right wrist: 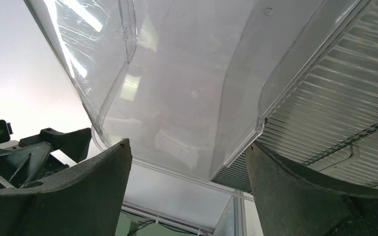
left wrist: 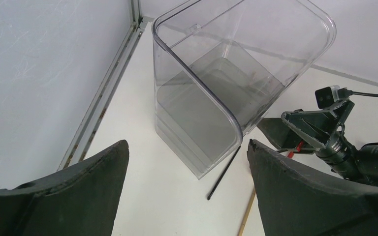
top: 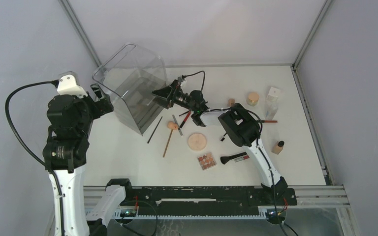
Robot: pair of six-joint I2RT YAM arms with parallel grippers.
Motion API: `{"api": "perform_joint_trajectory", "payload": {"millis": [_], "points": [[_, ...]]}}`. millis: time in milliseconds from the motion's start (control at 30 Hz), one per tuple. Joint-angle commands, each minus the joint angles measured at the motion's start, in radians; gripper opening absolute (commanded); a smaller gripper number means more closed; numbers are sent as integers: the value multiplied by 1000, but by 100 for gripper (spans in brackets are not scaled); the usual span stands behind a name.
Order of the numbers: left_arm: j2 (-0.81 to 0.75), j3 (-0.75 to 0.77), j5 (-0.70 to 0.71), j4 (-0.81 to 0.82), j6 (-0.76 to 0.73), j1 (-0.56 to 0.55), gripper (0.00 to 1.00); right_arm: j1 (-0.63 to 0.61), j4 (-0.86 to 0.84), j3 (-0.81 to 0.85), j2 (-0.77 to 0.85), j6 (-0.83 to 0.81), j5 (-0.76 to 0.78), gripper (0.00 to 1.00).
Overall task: Organize the makeup
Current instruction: Open the storage box at the center of the board.
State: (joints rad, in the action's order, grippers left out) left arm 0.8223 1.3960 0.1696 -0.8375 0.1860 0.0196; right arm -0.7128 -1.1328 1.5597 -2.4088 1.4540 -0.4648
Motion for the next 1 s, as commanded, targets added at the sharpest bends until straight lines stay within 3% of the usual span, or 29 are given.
{"api": "perform_joint_trajectory", "payload": {"millis": [0, 500, 967], "points": [[-17, -20, -21, 35, 6, -2, 93, 7, -174, 37, 46, 42, -1, 91], [-41, -35, 1, 48, -39, -2, 93, 8, -298, -46, 165, 88, -4, 91], [-99, -69, -27, 73, -128, -2, 94, 9, -292, -100, 292, 36, -44, 90]]}}
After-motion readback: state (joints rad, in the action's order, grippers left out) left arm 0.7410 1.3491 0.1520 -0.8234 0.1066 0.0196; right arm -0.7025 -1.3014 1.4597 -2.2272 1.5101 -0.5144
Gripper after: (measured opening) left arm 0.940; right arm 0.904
